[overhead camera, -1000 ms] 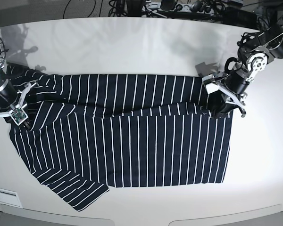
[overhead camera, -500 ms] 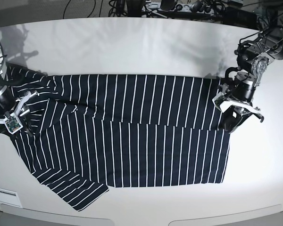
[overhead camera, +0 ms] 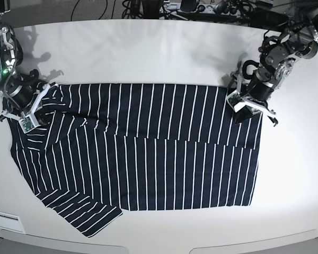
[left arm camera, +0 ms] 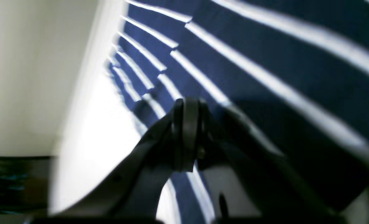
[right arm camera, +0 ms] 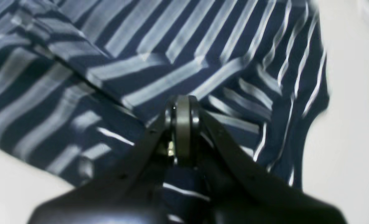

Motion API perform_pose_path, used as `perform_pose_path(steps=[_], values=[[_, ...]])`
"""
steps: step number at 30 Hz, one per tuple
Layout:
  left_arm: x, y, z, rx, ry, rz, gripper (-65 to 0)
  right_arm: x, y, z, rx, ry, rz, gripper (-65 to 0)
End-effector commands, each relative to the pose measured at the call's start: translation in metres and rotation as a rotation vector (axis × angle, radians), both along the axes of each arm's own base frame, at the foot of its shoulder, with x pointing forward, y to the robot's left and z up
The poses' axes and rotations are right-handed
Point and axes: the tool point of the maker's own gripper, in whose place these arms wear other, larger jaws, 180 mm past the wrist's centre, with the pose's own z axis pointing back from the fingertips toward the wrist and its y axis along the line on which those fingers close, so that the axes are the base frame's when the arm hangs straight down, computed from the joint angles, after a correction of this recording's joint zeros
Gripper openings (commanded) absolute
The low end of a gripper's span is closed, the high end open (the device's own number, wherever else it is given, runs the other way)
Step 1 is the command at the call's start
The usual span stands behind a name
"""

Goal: Fold the T-shirt properly
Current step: 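Grasp the shirt edge again with both grippers, then pull the grasped shirt edge further toward the robot base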

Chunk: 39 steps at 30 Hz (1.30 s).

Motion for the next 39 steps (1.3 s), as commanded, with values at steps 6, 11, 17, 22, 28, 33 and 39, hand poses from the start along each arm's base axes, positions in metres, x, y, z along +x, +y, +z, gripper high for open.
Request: perform_pose_path(steps=[6,11,17,22,28,33,39], values=[[0.031,-0.014,0.025,-0.104,0.048,-0.001,-65.0,0.009,-0.039,-0.011,-0.041,0.168,-0.092,-65.0],[0.009,-0.018,-0.004,-0.079,0.266,-0.015,-65.0,-0.009,-0.039,-0.024,-0.028,0.321,-0.089,-65.0],[-0.033,0.002,-0.04,0.031,0.568,0.038,-65.0,-0.031,-0.039,-0.04,-0.053,0.41,-0.066,-65.0],[-0.059,0.019,-0.048,0.069,0.717,0.05,-65.0,-0.064,-0.037,-0.059,-0.056,0.521,-0.043,-65.0],[-0.066,0.032,-0.038,0.093,0.728,0.038,-65.0,-0.095,-0.043,-0.072,-0.08,0.584,-0.033,-65.0],[-0.087,0.032,-0.028,0.063,0.813,-0.024,-65.0,-0.122,-0.041,-0.077,-0.096,0.627,-0.03,-65.0],[-0.106,0.018,-0.021,0.039,0.882,-0.136,-65.0,-0.146,-0.024,-0.073,-0.096,0.629,-0.018,-65.0]])
